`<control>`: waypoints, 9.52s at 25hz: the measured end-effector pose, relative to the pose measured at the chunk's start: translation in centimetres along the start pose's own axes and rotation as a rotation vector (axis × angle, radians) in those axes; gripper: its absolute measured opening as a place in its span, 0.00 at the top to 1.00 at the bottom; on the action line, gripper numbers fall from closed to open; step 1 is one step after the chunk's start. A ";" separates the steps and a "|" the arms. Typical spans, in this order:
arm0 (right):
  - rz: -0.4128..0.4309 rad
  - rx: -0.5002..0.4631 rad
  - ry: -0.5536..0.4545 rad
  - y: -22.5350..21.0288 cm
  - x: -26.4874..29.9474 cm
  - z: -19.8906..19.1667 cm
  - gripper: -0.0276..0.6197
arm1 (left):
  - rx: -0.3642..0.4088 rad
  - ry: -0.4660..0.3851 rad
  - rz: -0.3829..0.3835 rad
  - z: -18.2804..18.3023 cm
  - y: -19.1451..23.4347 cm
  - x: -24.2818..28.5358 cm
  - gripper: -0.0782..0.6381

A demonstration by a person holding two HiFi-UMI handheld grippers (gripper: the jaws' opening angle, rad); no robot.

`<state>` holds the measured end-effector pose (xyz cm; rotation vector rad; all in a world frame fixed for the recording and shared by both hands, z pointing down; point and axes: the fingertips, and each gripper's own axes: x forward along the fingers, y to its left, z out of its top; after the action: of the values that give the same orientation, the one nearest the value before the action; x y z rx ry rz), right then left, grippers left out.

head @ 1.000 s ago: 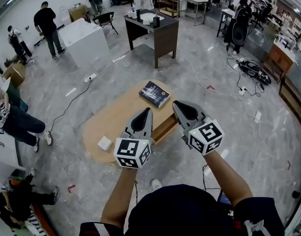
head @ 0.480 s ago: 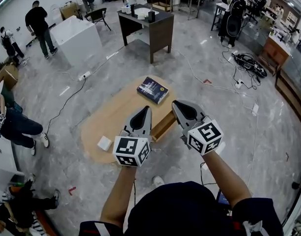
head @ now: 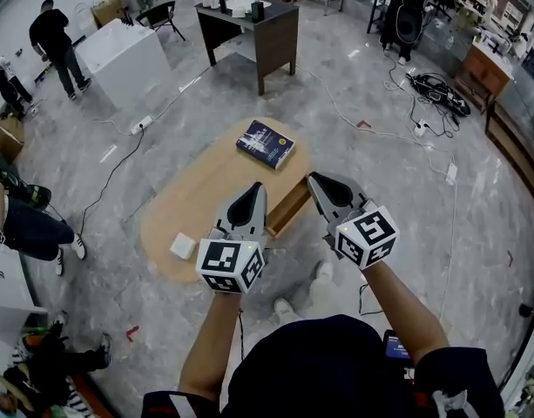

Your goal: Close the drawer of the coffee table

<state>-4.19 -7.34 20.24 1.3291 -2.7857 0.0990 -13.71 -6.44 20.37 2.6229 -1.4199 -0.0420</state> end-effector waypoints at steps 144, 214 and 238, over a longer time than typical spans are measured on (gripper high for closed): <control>0.009 0.189 0.471 -14.6 11.5 -51.6 0.94 | -0.119 0.386 0.107 -46.2 9.4 17.3 0.90; 0.097 0.074 0.819 -12.7 11.8 -69.2 0.94 | -0.175 0.446 0.166 -50.9 13.0 14.4 0.90; 0.096 0.064 0.820 -13.1 13.2 -68.1 0.94 | -0.192 0.440 0.199 -50.8 14.1 14.1 0.90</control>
<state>-0.87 -20.24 89.60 0.8726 -2.1414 0.5907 -12.64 -19.38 73.43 2.1511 -1.4214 0.3780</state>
